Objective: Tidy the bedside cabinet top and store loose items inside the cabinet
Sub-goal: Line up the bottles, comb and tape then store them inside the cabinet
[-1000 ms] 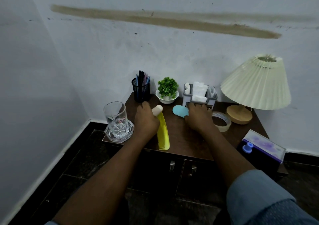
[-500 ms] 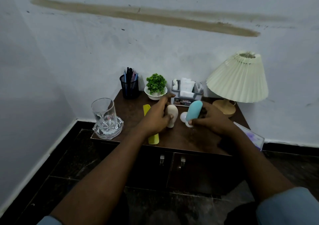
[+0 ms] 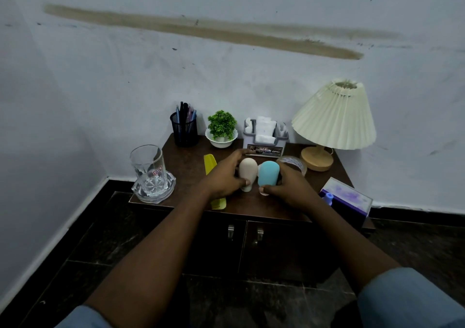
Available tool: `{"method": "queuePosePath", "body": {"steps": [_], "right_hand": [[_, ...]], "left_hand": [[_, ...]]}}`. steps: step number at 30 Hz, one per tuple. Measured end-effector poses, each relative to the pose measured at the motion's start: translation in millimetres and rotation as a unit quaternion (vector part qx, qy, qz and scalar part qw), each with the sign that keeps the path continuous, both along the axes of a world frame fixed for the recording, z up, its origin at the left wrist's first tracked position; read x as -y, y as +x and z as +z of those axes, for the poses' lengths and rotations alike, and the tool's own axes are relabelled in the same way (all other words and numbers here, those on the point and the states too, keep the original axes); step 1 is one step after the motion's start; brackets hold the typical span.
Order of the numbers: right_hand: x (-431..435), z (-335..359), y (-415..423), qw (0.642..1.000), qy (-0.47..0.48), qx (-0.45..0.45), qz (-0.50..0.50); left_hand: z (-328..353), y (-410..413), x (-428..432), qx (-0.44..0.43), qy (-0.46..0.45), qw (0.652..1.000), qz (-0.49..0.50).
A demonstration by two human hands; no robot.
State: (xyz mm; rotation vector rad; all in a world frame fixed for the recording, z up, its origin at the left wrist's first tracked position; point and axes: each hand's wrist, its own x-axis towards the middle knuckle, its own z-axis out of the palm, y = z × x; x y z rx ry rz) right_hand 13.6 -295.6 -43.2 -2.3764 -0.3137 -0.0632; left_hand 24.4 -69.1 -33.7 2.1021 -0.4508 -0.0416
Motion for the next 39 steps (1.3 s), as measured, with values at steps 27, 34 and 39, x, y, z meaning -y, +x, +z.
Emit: {"method": "queuePosePath", "body": {"steps": [27, 34, 39], "right_hand": [[22.1, 30.2, 13.0, 0.939, -0.339, -0.021, -0.048], [28.0, 48.5, 5.5, 0.954, -0.288, 0.029, -0.080], [22.2, 79.8, -15.4, 0.963, -0.225, 0.116, -0.094]], "left_hand": [[1.4, 2.6, -23.2, -0.090, 0.403, 0.910, -0.028], [1.6, 7.1, -24.1, -0.090, 0.389, 0.916, -0.027], [1.4, 8.4, -23.3, -0.078, 0.386, 0.919, -0.023]]}}
